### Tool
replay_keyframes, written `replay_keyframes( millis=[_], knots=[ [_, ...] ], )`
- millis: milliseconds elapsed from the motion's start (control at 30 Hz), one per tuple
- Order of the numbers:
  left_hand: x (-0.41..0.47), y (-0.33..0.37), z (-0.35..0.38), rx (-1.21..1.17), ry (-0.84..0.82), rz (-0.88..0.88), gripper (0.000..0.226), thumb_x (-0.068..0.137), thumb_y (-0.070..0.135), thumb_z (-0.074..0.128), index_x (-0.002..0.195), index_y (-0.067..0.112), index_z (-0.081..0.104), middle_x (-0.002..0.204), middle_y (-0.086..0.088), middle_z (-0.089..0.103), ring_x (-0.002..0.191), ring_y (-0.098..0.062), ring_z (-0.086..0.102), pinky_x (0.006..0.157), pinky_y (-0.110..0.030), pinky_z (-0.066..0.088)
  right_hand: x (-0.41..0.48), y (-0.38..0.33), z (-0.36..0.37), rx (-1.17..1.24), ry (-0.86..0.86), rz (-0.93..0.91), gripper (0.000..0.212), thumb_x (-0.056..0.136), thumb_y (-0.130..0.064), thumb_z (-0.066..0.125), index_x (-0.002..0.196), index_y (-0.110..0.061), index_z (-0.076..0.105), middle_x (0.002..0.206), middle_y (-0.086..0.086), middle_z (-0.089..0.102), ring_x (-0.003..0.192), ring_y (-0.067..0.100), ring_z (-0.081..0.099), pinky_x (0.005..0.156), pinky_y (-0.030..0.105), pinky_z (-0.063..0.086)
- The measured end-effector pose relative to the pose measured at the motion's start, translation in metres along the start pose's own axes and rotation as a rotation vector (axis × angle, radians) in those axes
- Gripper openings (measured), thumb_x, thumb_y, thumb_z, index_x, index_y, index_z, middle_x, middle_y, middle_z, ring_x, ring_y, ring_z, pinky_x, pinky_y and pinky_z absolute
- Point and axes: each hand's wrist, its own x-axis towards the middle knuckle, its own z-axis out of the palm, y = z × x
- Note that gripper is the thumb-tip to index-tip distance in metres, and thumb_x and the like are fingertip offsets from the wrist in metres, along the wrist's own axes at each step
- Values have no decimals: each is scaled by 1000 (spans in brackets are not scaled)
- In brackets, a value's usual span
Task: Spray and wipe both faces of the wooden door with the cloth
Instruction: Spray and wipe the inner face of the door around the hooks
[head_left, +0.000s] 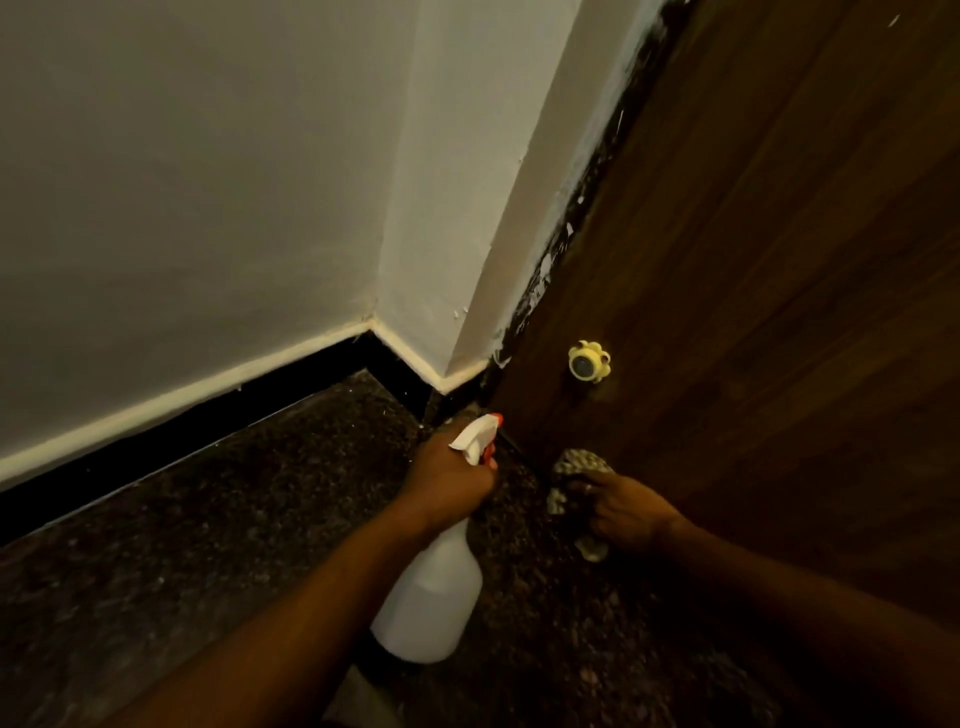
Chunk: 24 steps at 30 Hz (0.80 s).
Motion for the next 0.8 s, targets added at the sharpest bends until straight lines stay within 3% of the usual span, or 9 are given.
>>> replay_keyframes(
  millis=[67, 133, 200, 300, 433, 533, 600, 700, 800],
  knots=[
    [1, 0, -4, -7, -7, -21, 52, 84, 1, 59, 129, 24, 54, 126, 0, 59, 111, -12, 53, 88, -18, 38, 16, 7, -32, 93, -61, -52, 29, 64, -48, 66, 86, -33, 80, 95, -22, 73, 108, 7, 66, 102, 35, 45],
    [2, -3, -7, -9, -7, -37, 51, 84, 1, 60, 130, 22, 54, 125, -2, 59, 112, -14, 54, 89, -19, 39, 48, 27, -62, 71, -90, 28, 36, 65, -46, 74, 96, -28, 79, 102, -13, 74, 107, 14, 68, 98, 37, 50],
    [4, -7, -11, 11, 14, -42, 49, 84, 1, 61, 130, 19, 54, 125, -2, 59, 115, -17, 55, 90, -19, 39, 79, 37, -90, 66, -121, 35, 49, 77, -41, 73, 122, -20, 69, 126, -3, 67, 128, 21, 54, 111, 43, 39],
    [6, -13, -15, 56, 26, -59, 49, 83, 2, 63, 128, 19, 56, 123, -3, 61, 112, -17, 56, 87, -20, 42, 108, 47, -117, 12, -46, 66, 49, 102, -30, 41, 148, -15, 38, 153, 5, 41, 147, 30, 22, 122, 48, 7],
    [12, -16, -23, 86, 27, -71, 48, 81, 4, 65, 126, 20, 58, 120, -4, 63, 107, -17, 58, 88, -23, 44, 113, 41, -117, -28, 85, 118, 48, 104, -29, 35, 151, -16, 34, 158, 5, 32, 149, 30, 18, 121, 48, 2],
    [12, -9, -19, 97, 1, -54, 50, 82, 4, 64, 129, 20, 56, 120, -3, 62, 110, -18, 57, 91, -24, 43, 85, 31, -104, -76, 56, 161, 51, 105, -23, 30, 154, -13, 24, 163, 7, 19, 150, 31, 13, 120, 47, 5],
    [10, -1, -10, 99, -44, -20, 51, 83, 3, 63, 129, 22, 55, 119, -2, 62, 110, -17, 57, 89, -23, 43, 62, 33, -102, -84, 107, 196, 50, 101, -23, 33, 150, -16, 36, 158, 5, 33, 146, 28, 28, 120, 45, 16],
    [8, 11, 5, 105, -85, 46, 52, 81, 3, 63, 129, 22, 57, 118, -3, 63, 110, -18, 58, 94, -29, 46, 33, 41, -93, 36, 142, 269, 51, 83, -24, 35, 119, -20, 71, 124, 1, 68, 116, 22, 63, 106, 40, 40],
    [3, 18, 21, 82, -121, 61, 52, 80, 1, 63, 128, 21, 58, 116, -6, 64, 108, -21, 60, 98, -36, 48, -1, 47, -87, 19, 151, 349, 47, 79, -27, 41, 111, -21, 75, 115, 1, 72, 109, 20, 67, 106, 39, 39]
  ],
)
